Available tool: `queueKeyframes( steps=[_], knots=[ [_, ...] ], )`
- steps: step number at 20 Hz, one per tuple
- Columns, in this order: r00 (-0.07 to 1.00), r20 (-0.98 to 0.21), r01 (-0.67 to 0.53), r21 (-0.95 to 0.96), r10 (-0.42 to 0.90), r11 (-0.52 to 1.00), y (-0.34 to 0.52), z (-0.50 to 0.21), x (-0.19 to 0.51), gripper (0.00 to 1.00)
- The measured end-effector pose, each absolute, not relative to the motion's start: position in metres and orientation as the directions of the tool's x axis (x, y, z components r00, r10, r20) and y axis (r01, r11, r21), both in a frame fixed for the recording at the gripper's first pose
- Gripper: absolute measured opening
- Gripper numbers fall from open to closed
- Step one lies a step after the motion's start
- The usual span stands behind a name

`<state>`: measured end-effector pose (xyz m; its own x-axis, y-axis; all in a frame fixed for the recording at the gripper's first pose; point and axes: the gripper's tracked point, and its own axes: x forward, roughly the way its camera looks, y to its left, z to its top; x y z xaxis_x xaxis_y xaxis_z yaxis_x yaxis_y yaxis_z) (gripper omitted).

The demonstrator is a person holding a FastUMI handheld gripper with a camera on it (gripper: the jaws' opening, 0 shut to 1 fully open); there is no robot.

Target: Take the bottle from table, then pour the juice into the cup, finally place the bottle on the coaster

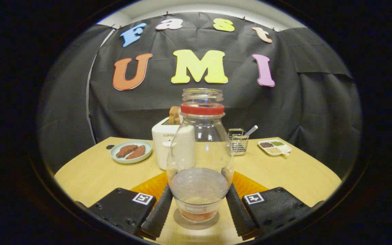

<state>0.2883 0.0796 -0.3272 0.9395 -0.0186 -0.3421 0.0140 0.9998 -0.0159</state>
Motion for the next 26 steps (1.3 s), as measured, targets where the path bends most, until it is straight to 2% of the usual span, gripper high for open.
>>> queueKeyframes(
  steps=[12,14,17,26],
  knots=[
    [0.928,-0.371,0.017,-0.017,-0.023,1.0,0.081,-0.355,0.278,0.85],
    [0.927,-0.375,0.022,-0.017,-0.027,1.0,0.079,-0.355,0.279,0.9],
    [0.943,-0.332,0.013,0.006,-0.01,1.0,0.081,-0.336,0.276,1.0],
    [0.97,-0.239,0.031,-0.049,-0.042,0.998,0.085,-0.26,0.238,1.0]
  ],
)
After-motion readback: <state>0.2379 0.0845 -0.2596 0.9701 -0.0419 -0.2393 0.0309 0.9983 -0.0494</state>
